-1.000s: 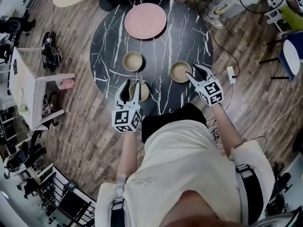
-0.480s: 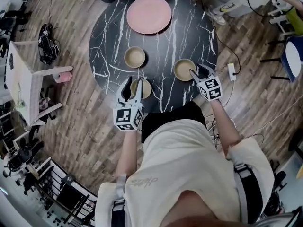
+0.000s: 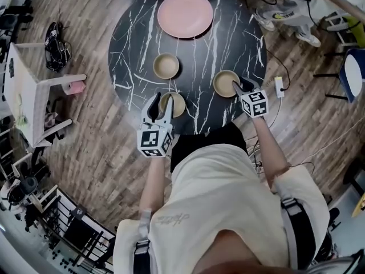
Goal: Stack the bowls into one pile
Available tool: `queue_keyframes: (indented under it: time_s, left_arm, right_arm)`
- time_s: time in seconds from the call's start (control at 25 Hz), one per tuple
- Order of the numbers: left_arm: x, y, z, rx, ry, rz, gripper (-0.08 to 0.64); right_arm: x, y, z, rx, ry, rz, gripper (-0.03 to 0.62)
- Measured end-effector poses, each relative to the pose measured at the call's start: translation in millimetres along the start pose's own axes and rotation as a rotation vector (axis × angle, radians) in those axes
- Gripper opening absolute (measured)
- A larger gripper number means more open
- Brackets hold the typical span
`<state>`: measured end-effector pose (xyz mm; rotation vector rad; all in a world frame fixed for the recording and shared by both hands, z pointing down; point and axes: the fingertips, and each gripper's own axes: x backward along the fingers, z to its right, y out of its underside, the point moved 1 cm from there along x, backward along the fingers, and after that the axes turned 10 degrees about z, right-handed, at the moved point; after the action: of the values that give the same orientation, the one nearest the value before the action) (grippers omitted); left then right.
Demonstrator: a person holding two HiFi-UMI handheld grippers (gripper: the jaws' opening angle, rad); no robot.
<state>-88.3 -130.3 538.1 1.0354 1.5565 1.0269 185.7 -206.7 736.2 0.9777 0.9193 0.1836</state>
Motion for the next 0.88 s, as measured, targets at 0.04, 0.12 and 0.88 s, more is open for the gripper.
queue_keyframes:
  time_s: [0.04,0.12,0.88]
  left_arm:
    - [0,0,1,0.004,0.0,0.002,0.169]
    - [1,0,2,0.007,0.002,0.005,0.169]
    - [13,-6,-9,0.036,0.0,0.049,0.169]
  right_arm:
    - [-1,0,0,0.004,0.0,-0.005,0.138]
    - [-2,2,-1,0.012,0.006,-0.015,0.12]
    - [6,-22,-9,0.021,0.006,-0.008,0.021]
